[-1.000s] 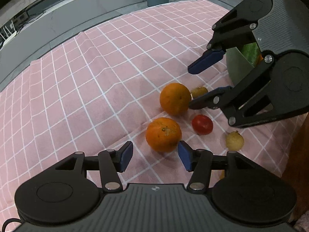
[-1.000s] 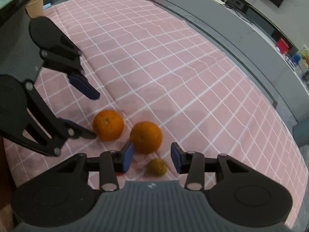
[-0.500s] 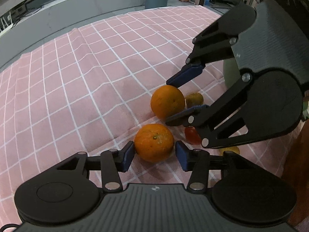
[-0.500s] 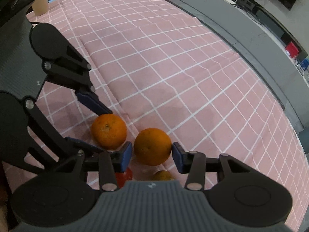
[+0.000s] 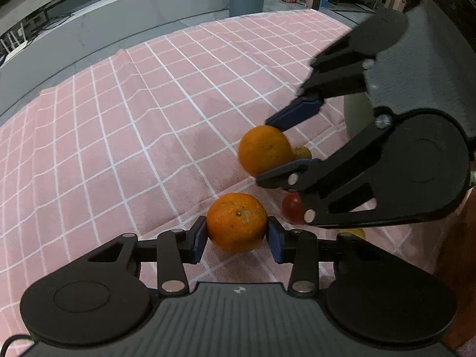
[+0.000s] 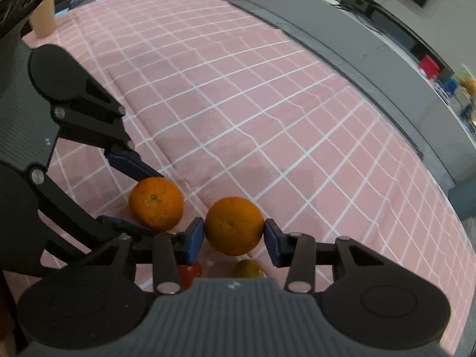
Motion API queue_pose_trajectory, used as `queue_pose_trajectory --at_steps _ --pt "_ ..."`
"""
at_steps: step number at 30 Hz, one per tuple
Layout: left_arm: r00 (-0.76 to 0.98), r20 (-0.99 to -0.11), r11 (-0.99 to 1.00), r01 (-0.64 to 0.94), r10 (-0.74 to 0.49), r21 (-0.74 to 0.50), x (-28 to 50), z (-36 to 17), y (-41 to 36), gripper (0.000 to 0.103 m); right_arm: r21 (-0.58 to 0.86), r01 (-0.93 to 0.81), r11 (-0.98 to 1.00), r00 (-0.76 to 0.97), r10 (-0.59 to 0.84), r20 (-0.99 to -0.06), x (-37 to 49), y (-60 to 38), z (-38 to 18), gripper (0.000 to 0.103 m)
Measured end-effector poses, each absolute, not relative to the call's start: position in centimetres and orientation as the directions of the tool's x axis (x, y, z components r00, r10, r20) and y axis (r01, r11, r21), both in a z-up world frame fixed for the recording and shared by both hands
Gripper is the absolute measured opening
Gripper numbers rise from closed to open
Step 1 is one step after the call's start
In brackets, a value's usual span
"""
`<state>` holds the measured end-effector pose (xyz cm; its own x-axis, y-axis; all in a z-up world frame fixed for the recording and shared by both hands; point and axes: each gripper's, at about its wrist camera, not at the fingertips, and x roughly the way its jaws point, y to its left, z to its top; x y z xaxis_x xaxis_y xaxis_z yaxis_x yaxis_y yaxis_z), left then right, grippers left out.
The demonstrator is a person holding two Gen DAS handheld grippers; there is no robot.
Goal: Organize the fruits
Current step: 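Carry both oranges over the colander and open both tools to drop them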
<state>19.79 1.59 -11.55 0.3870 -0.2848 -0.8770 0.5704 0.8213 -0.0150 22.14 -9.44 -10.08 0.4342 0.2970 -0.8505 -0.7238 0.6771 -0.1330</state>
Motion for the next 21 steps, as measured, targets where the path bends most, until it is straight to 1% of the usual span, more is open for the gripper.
queue_pose_trajectory --at_steps 5,11,16,21 --pt "0.427 -0.861 0.833 0.553 -0.276 0.007 18.6 -8.8 1.7 0.047 -0.124 -0.669 0.733 0.487 0.306 -0.818 20.1 -10.8 -7.6 0.040" --pt "0.443 -0.840 0.851 0.523 -0.312 -0.040 17.1 -5.3 1.6 0.047 -0.070 -0.583 0.810 0.518 0.303 -0.800 17.7 -13.9 -4.3 0.040" --pt "0.449 -0.822 0.836 0.546 -0.351 -0.058 15.4 -2.7 -0.1 0.047 -0.022 -0.532 0.847 0.514 0.302 -0.803 15.3 -17.7 -2.5 0.040" --pt "0.421 -0.814 0.797 0.599 -0.400 -0.082 13.9 -1.5 -3.0 0.047 -0.031 -0.470 0.882 0.528 0.252 -0.811 13.0 -21.9 -1.6 0.040"
